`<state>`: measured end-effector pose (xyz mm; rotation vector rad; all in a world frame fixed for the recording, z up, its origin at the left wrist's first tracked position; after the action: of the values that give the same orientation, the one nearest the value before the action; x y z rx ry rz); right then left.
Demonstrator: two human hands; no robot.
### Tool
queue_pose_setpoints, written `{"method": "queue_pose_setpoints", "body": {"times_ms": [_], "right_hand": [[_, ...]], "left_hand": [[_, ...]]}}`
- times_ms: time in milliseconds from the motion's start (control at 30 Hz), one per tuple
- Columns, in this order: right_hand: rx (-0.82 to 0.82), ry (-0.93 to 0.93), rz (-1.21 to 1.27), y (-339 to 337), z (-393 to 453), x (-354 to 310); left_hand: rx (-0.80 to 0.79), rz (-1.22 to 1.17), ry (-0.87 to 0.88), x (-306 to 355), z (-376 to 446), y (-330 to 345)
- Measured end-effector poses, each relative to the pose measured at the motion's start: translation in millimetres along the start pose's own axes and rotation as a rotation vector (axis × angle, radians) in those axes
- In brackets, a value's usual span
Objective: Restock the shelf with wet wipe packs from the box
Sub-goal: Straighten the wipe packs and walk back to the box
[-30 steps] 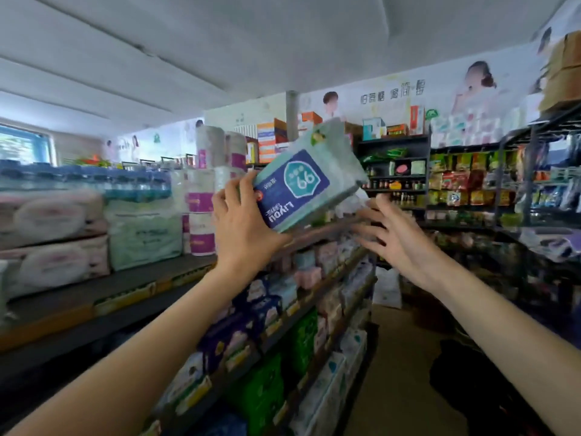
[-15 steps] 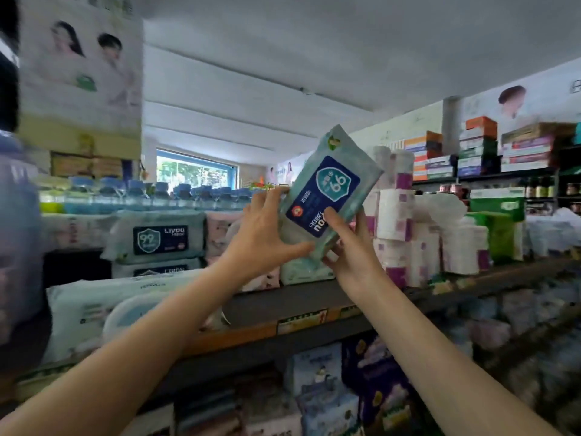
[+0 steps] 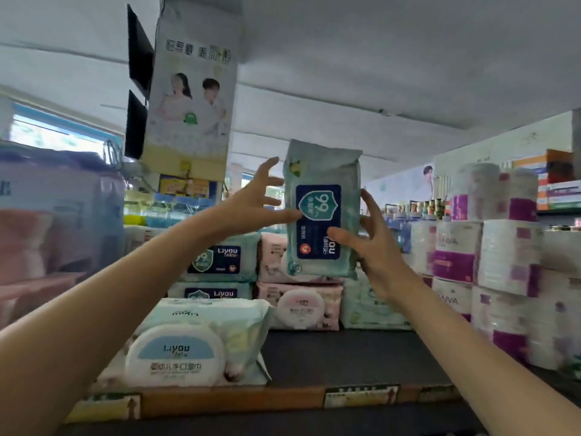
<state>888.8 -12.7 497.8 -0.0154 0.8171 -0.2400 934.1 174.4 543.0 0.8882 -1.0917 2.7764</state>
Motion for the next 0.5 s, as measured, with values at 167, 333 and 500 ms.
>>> {"method": "queue_pose_setpoints", "body": {"times_ms": [167,333,500], "right_hand": [[-0.269,-0.247,-0.759,37.0,48.7,-6.0],[-0.613,-0.318,-0.995,99.0,77.8,22.8],[-0.981,-0.164,-1.140,143.2,68.8,81.8]], "left_hand": [[0.084,0.071,-0.178,-30.4,-21.6,-45.4],[0.005,0.188,-0.397,-85.6,-55.0,-65.5],[-0.096,0.546,-0.558,-109.7,-59.1,-62.5]]}}
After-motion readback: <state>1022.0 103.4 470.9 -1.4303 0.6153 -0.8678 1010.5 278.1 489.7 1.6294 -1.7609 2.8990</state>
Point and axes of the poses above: each hand's wrist, its own z-axis towards the middle knuckle, its own y-axis out of the palm, x = y × z, the point moved 4 cm from there along z, towards the middle knuckle, and after that the axes turned 7 degrees about -x, right-handed, at the moved point
